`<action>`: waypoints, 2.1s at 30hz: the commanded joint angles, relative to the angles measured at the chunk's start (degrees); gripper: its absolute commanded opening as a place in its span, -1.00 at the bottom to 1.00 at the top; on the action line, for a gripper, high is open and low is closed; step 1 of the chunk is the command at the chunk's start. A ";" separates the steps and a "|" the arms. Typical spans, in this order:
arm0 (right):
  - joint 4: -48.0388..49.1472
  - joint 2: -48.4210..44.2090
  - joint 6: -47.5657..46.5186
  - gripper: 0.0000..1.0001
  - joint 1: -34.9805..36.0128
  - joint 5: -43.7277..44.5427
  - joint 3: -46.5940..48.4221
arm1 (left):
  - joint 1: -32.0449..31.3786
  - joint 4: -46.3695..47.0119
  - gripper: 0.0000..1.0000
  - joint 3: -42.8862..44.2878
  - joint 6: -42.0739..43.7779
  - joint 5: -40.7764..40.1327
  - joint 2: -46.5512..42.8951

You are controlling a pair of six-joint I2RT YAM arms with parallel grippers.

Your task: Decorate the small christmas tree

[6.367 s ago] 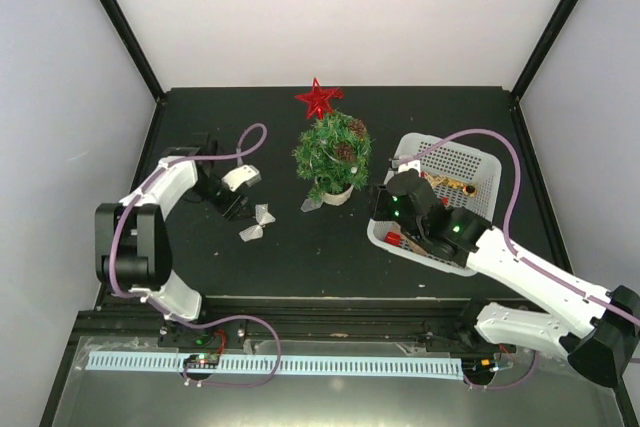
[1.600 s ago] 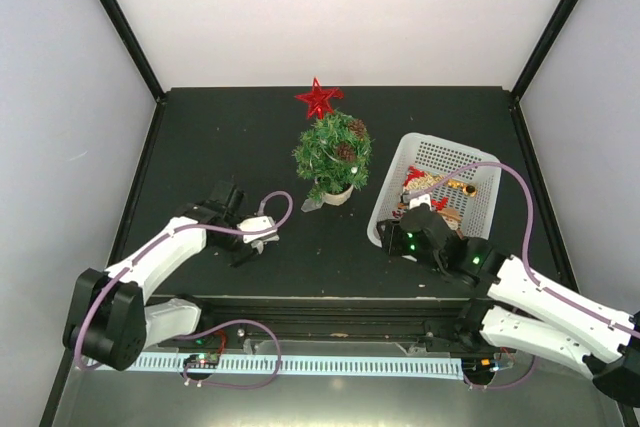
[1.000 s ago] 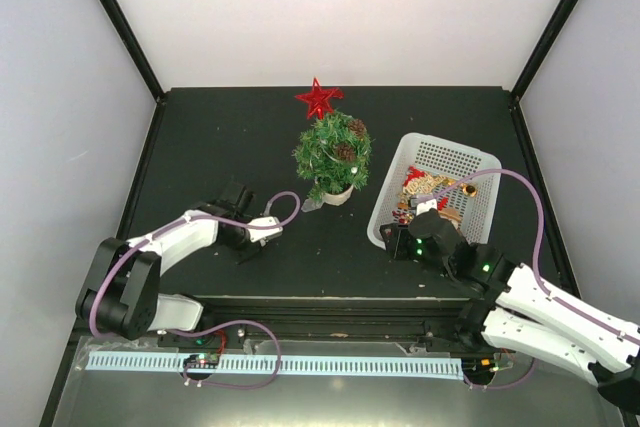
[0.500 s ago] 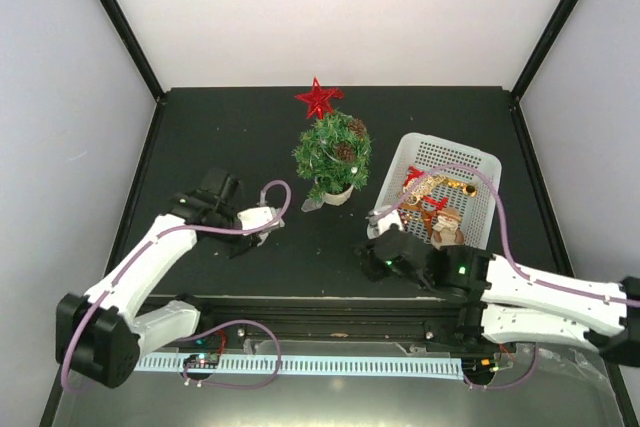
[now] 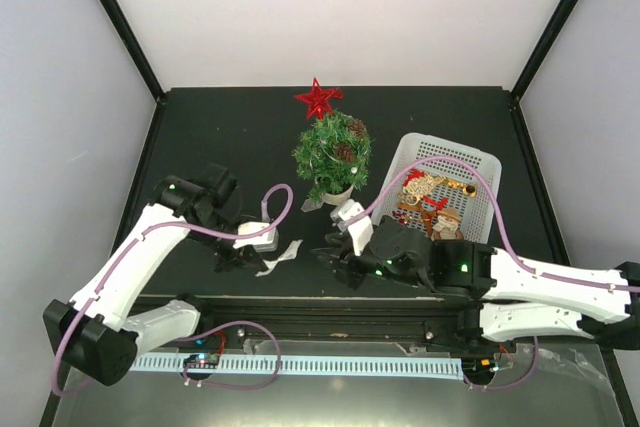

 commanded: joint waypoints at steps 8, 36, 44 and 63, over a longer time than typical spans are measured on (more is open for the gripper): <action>-9.98 14.36 19.22 -0.01 0.31 2.00 13.95 | -2.63 8.49 -0.97 -1.09 -16.01 -4.79 -5.86; 1.04 27.16 53.02 -0.06 -1.00 4.64 26.53 | -2.62 22.79 -0.97 6.43 -43.76 -21.35 -16.45; 9.08 25.00 54.96 -0.08 -3.44 5.05 20.33 | -2.50 22.31 -0.97 5.50 -45.00 -18.35 -17.78; 16.93 31.35 53.89 -0.17 -6.28 -0.52 20.30 | -1.62 22.50 -0.97 3.63 -45.37 -14.94 -19.17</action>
